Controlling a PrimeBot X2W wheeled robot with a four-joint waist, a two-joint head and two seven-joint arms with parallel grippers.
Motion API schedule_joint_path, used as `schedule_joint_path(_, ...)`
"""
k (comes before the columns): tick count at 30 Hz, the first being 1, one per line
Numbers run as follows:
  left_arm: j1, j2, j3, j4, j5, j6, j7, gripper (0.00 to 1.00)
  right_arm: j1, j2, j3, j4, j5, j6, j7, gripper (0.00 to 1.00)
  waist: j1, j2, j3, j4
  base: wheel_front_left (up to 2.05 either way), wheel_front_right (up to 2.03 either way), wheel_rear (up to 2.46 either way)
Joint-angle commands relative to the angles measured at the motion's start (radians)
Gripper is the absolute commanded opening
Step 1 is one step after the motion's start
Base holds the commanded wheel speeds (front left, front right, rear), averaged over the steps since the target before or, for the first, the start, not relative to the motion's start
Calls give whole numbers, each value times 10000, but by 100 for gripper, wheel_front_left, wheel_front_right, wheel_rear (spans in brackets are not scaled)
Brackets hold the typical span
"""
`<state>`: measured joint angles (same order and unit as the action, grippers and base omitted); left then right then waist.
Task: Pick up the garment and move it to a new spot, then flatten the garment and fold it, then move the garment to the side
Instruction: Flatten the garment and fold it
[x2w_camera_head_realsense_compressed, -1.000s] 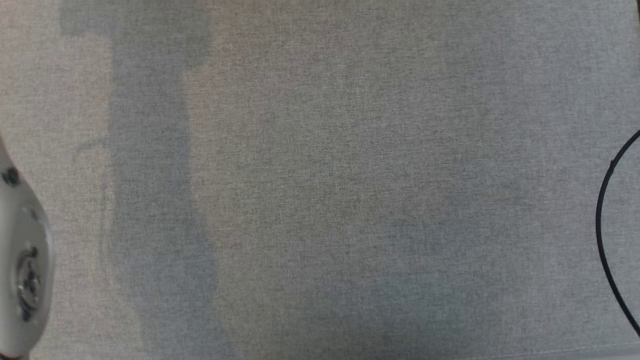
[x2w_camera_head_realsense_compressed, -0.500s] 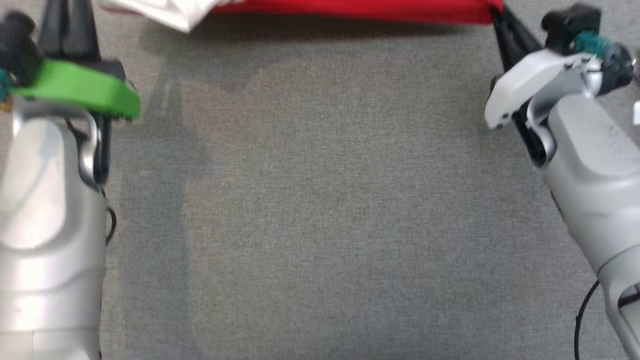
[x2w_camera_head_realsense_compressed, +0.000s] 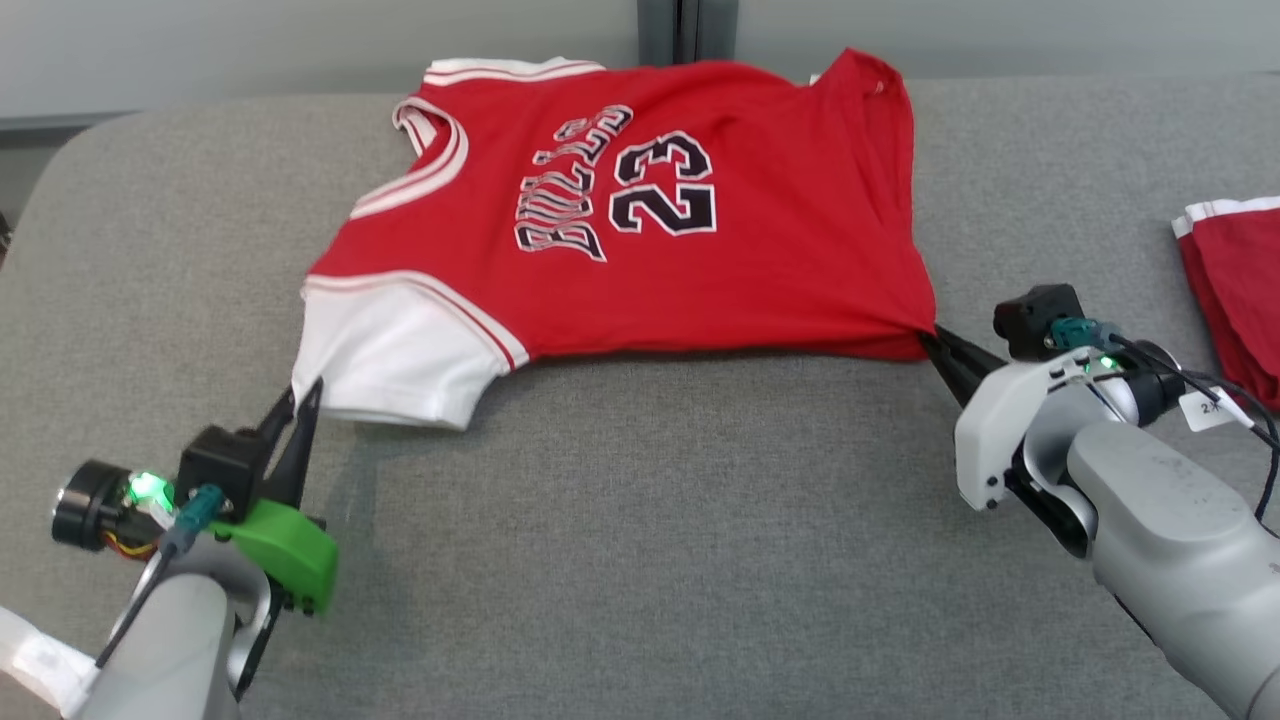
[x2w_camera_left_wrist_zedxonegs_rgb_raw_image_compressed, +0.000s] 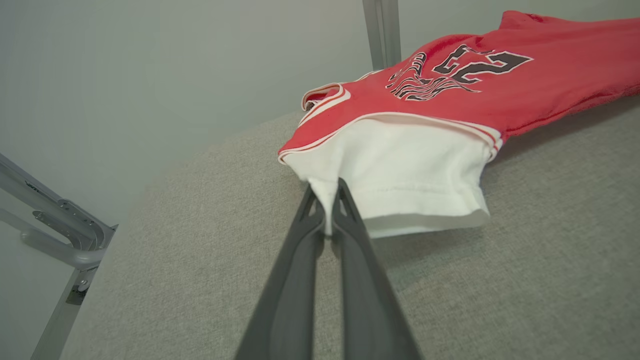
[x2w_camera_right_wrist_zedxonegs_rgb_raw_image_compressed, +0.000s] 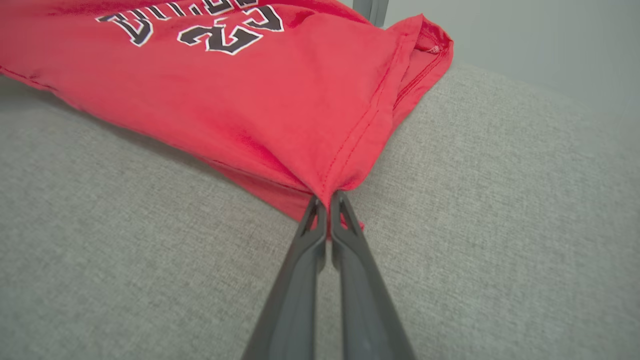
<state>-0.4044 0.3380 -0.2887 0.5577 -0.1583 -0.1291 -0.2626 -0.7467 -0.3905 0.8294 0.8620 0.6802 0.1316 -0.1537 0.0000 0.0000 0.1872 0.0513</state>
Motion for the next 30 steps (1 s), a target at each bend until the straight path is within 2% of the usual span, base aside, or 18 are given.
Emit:
schedule_joint_path(1, 410, 175, -164, 14, -90, -17, -28, 0, 275, -217, 219, -81, 284, -21, 165, 0, 0, 0, -797, 70, 0, 0, 0)
schedule_joint_path(10, 1733, 1042, -1768, -493, -1134, -16, 185, 0, 787, -1337, 1685, -973, 1792, -21, 1413, 0, 0, 0, -1540, 106, 0, 0, 0)
schedule_joint_path(16, 2661, 1866, -2719, -1674, -2364, -6, 847, 0, 1291, -2289, 2713, -2087, 3033, -21, 2536, 0, 0, 0, -2058, 136, 0, 0, 0)
schedule_joint_path(25, 3940, 3230, -2999, -4043, -3223, -5, 2270, 0, 1651, -3683, 3696, -4238, 4942, -21, 4752, 0, 0, 0, -2235, 72, 0, 0, 0)
schedule_joint_path(30, 4108, 3764, -2775, -5169, -3374, 254, 2832, 0, 1337, -4220, 3646, -4942, 5250, -21, 5010, 0, 0, 0, -2112, 77, 0, 0, 0)
